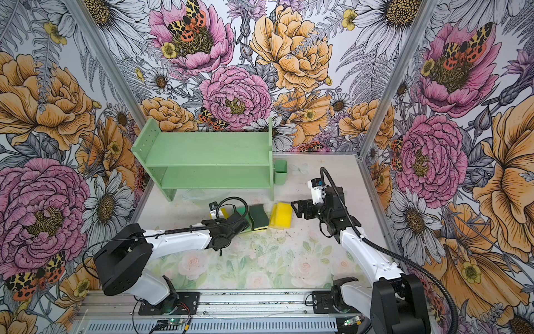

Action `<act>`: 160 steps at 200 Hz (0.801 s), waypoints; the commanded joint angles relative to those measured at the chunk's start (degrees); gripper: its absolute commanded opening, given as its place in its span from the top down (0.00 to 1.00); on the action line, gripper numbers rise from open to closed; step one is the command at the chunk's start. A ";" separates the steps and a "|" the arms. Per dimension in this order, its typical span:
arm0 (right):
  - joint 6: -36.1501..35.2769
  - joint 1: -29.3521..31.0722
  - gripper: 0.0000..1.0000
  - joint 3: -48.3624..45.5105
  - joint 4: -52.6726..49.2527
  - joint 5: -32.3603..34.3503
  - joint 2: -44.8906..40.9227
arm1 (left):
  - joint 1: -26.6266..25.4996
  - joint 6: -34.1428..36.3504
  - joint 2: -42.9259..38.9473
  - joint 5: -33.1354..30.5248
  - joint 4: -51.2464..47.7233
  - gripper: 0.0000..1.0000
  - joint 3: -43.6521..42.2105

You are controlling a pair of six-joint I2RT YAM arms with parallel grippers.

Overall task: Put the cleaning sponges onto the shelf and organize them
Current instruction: 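Lift the yellow sponge with the left gripper toward the lower shelf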

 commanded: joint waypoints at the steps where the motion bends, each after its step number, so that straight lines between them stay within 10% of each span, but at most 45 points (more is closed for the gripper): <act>1: -0.72 0.26 0.11 -0.34 0.31 0.86 0.26 | -0.69 2.08 -1.54 -2.26 -0.24 0.40 1.18; 160: -0.54 0.24 0.12 -0.54 0.38 1.95 0.26 | -3.53 30.02 -4.77 -6.42 2.91 0.38 13.63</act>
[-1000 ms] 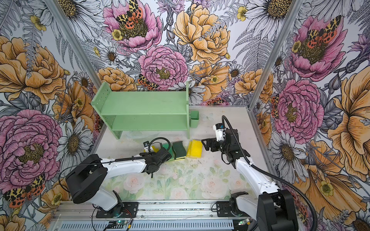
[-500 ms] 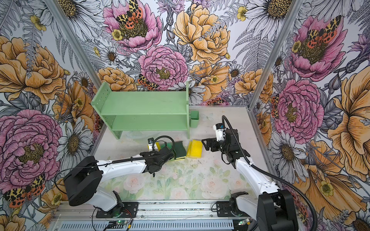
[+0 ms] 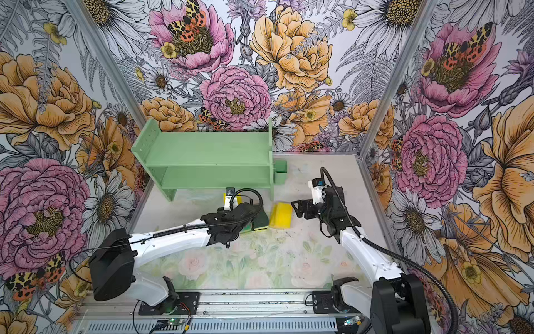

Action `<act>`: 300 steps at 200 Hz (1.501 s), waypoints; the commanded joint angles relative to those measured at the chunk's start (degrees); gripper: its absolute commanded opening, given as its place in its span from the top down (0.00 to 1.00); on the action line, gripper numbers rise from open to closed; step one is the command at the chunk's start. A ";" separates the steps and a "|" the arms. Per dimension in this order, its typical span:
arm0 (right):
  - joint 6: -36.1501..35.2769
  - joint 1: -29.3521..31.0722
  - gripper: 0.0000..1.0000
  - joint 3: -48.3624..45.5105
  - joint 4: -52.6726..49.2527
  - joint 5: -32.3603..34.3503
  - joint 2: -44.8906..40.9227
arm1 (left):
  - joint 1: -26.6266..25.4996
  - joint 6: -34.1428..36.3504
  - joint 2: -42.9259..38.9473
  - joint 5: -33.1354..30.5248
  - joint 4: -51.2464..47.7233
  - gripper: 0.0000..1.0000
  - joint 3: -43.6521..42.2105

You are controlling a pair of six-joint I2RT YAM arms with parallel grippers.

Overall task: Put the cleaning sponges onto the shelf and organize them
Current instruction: 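Lift the yellow sponge with the left gripper toward the lower shelf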

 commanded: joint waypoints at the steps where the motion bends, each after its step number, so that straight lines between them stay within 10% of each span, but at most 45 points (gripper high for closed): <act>1: -0.55 0.24 0.12 -0.49 0.38 1.06 0.17 | 1.43 7.12 -1.81 -0.27 3.26 0.38 1.75; 175: 0.67 0.16 0.12 -1.01 0.21 4.52 -1.11 | 12.26 18.98 3.23 23.45 23.13 0.38 4.34; 300: 0.45 0.06 0.12 -2.87 0.29 6.11 -3.30 | 12.65 17.64 9.84 22.53 26.31 0.39 8.48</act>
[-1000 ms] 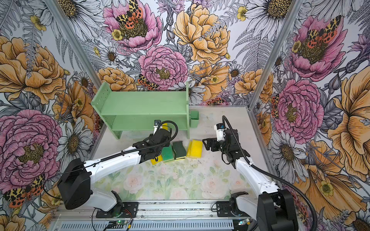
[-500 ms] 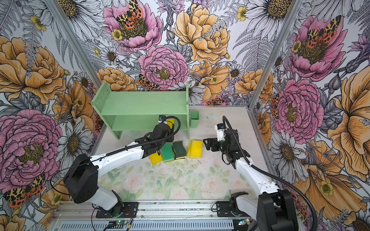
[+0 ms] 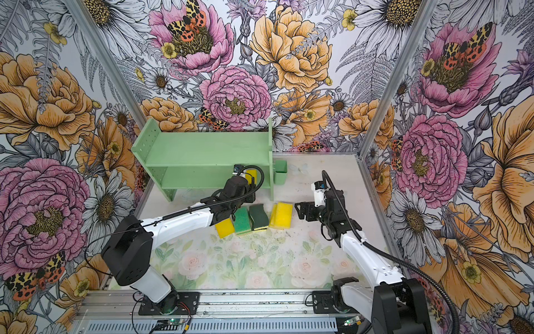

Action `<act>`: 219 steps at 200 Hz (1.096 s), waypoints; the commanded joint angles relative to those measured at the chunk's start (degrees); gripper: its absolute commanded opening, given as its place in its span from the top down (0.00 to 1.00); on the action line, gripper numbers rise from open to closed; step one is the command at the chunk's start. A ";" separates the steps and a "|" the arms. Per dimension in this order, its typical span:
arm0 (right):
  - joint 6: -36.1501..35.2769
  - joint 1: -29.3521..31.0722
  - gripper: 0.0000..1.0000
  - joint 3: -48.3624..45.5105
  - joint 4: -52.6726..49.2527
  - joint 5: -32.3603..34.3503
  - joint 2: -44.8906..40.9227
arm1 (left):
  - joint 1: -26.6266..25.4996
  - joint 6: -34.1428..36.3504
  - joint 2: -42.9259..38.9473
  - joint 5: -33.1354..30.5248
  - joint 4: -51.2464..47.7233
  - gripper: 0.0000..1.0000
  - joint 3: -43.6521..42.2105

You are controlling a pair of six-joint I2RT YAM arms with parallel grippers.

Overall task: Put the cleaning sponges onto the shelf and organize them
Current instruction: 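Lift the yellow sponge with the left gripper toward the lower shelf, then push the held yellow sponge onto the lower shelf with the left gripper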

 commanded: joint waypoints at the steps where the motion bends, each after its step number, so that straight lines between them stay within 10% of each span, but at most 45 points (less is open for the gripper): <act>1: -0.19 0.04 0.12 -0.40 0.42 0.97 -1.33 | -0.10 -0.49 1.48 -1.67 1.05 0.39 2.44; 219: -0.34 -0.32 0.12 -0.84 0.45 1.11 -0.02 | -4.91 -2.20 8.58 -13.54 5.84 0.39 3.42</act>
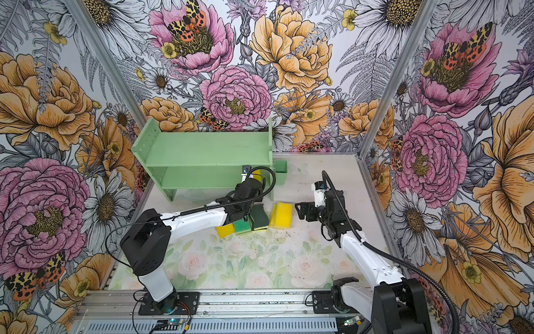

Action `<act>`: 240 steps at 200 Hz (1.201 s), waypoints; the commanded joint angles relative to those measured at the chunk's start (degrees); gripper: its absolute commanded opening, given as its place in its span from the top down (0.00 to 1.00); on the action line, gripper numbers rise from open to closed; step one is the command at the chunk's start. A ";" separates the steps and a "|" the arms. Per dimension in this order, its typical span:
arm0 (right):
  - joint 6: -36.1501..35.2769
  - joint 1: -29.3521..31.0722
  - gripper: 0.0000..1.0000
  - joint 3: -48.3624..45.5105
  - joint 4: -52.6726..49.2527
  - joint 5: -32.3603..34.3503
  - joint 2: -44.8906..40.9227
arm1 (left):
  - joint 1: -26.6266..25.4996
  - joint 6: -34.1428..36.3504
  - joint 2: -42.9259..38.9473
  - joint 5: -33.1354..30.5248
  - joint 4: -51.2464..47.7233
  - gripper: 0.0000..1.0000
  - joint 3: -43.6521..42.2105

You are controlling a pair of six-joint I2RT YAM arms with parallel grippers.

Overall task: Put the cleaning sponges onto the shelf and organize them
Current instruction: 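Push the held yellow sponge onto the lower shelf with the left gripper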

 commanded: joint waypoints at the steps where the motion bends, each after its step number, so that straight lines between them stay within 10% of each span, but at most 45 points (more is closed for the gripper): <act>1: -0.34 -0.30 0.12 -0.71 0.46 0.67 -0.01 | -0.29 0.25 1.50 -1.40 3.32 0.39 -1.10; 240: -0.38 -0.23 0.12 -0.71 0.45 0.75 1.11 | -0.25 4.25 5.67 -2.62 6.51 0.37 -0.81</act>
